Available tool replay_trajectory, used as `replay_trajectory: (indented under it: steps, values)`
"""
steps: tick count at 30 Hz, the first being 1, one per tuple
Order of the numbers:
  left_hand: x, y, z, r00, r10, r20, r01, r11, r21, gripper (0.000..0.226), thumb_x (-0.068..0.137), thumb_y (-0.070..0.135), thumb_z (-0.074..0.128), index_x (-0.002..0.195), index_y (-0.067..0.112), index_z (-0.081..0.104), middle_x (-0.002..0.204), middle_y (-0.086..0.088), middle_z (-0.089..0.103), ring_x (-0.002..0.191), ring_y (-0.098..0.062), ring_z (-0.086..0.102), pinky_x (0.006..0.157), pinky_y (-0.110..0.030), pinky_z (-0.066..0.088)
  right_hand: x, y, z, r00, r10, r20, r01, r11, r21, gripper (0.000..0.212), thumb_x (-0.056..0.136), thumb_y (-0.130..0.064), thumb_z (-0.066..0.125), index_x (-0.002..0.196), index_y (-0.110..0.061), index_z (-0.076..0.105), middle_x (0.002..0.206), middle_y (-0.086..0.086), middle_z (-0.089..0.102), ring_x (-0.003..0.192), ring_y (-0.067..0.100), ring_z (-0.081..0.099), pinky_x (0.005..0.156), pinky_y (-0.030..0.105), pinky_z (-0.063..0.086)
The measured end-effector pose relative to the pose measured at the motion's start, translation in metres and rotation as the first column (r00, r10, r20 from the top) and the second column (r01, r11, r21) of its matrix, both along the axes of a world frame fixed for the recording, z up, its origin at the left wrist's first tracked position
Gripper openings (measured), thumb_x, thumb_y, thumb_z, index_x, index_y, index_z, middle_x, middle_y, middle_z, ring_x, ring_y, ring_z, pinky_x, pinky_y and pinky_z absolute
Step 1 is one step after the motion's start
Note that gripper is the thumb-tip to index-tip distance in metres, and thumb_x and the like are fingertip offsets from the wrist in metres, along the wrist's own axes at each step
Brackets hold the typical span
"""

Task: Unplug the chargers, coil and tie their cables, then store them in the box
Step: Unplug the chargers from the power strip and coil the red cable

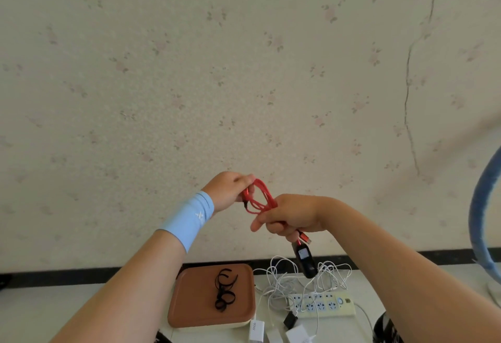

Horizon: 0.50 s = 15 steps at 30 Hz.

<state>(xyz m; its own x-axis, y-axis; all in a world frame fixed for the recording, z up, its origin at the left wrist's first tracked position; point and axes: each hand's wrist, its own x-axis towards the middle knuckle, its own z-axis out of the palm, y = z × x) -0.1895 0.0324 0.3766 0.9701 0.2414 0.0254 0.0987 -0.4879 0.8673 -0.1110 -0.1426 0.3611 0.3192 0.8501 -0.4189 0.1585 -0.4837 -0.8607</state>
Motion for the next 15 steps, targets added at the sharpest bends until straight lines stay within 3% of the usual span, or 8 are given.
replay_trajectory:
  steps: [2, 3, 6, 10, 13, 15]
  values:
    - [-0.003, 0.009, -0.003, 0.999, -0.004, -0.044, 0.020, 0.931, 0.365, 0.019, 0.099, 0.019, 0.053, 0.102, 0.015, 0.071, 0.107, -0.002, 0.071, 0.105, -0.022, 0.066, 0.098, -0.034, 0.051, 0.001, -0.002, -0.004, 0.999, 0.039, 0.024, -0.036, 0.992, -0.117, 0.018, 0.105, -0.020, 0.048, 0.103, -0.011, 0.064, 0.060, -0.006, 0.034, 0.049, 0.009, 0.025, 0.048, 0.021, 0.025]
    - [-0.005, 0.006, -0.003, 0.998, -0.036, -0.060, 0.059, 0.885, 0.461, 0.027, 0.097, 0.008, 0.051, 0.115, 0.020, 0.067, 0.121, 0.002, 0.066, 0.116, -0.017, 0.061, 0.105, -0.031, 0.046, 0.001, -0.003, -0.006, 0.998, 0.060, 0.033, -0.053, 0.984, -0.172, 0.018, 0.105, -0.020, 0.047, 0.099, -0.012, 0.063, 0.059, -0.006, 0.033, 0.048, 0.009, 0.024, 0.048, 0.021, 0.025]
    - [-0.012, -0.019, 0.000, 0.968, -0.207, -0.140, 0.250, 0.835, 0.490, 0.066, 0.087, -0.007, 0.045, 0.140, 0.033, 0.048, 0.150, 0.011, 0.043, 0.137, -0.010, 0.040, 0.106, -0.023, 0.037, 0.001, -0.003, -0.007, 0.996, 0.081, 0.037, -0.070, 0.967, -0.244, 0.020, 0.105, -0.021, 0.047, 0.092, -0.015, 0.060, 0.059, -0.007, 0.031, 0.047, 0.009, 0.024, 0.046, 0.020, 0.025]
    - [-0.012, -0.037, -0.009, 0.893, -0.319, -0.316, 0.445, 0.727, 0.523, 0.052, 0.086, 0.017, 0.063, 0.134, 0.028, 0.050, 0.130, 0.006, 0.060, 0.119, -0.015, 0.056, 0.102, -0.036, 0.047, 0.005, -0.006, 0.000, 0.999, 0.050, -0.007, -0.051, 0.981, -0.186, 0.017, 0.104, -0.017, 0.047, 0.090, -0.013, 0.057, 0.062, -0.004, 0.027, 0.047, 0.007, 0.021, 0.045, 0.019, 0.023]
    - [-0.011, -0.036, -0.009, 0.878, -0.242, -0.413, 0.456, 0.686, 0.568, 0.013, 0.097, 0.026, 0.053, 0.106, 0.019, 0.057, 0.103, 0.000, 0.065, 0.094, -0.019, 0.060, 0.088, -0.034, 0.049, 0.009, -0.010, 0.001, 0.999, -0.022, -0.040, 0.017, 0.992, -0.124, 0.017, 0.103, -0.014, 0.047, 0.093, -0.010, 0.060, 0.063, -0.003, 0.031, 0.048, 0.008, 0.023, 0.047, 0.019, 0.026]
    - [-0.007, -0.039, -0.006, 0.878, -0.208, -0.431, 0.443, 0.697, 0.564, 0.015, 0.101, 0.026, 0.043, 0.099, 0.017, 0.054, 0.094, -0.001, 0.061, 0.084, -0.019, 0.055, 0.079, -0.030, 0.044, 0.011, -0.011, 0.001, 0.996, -0.068, -0.053, 0.064, 0.995, -0.074, 0.018, 0.104, -0.015, 0.049, 0.096, -0.007, 0.062, 0.064, -0.002, 0.039, 0.049, 0.008, 0.027, 0.049, 0.021, 0.030]
